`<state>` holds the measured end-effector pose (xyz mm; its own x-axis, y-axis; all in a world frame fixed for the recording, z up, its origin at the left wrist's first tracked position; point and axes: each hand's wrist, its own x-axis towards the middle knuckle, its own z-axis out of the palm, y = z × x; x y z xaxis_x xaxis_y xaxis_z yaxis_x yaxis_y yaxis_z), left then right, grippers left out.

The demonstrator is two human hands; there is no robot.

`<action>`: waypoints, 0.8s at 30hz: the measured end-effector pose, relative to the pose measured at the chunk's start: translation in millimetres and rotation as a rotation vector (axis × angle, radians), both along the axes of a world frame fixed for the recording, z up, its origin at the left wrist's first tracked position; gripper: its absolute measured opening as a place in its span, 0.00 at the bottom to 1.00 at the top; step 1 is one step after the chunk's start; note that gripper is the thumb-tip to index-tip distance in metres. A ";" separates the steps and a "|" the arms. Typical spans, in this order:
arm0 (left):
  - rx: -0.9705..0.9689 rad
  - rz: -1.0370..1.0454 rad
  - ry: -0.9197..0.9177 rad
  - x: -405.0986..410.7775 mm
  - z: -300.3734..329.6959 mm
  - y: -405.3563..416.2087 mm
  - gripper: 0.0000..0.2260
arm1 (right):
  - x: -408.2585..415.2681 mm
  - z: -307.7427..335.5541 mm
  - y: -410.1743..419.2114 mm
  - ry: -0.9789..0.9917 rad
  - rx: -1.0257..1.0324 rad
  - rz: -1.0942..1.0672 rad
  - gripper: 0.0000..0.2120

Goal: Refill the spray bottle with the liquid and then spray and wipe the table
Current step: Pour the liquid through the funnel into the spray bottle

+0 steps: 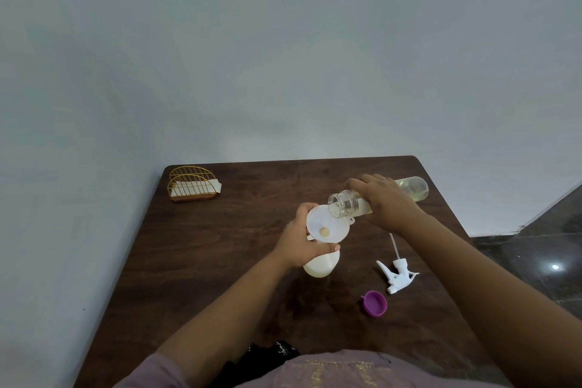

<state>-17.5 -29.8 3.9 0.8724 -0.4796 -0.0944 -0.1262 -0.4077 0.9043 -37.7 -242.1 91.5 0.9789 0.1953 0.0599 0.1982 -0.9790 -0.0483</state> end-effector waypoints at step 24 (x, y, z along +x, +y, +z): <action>-0.001 0.007 0.021 0.8 -0.5 -0.7 0.37 | 3.9 -1.1 1.3 0.027 -0.007 -0.008 0.24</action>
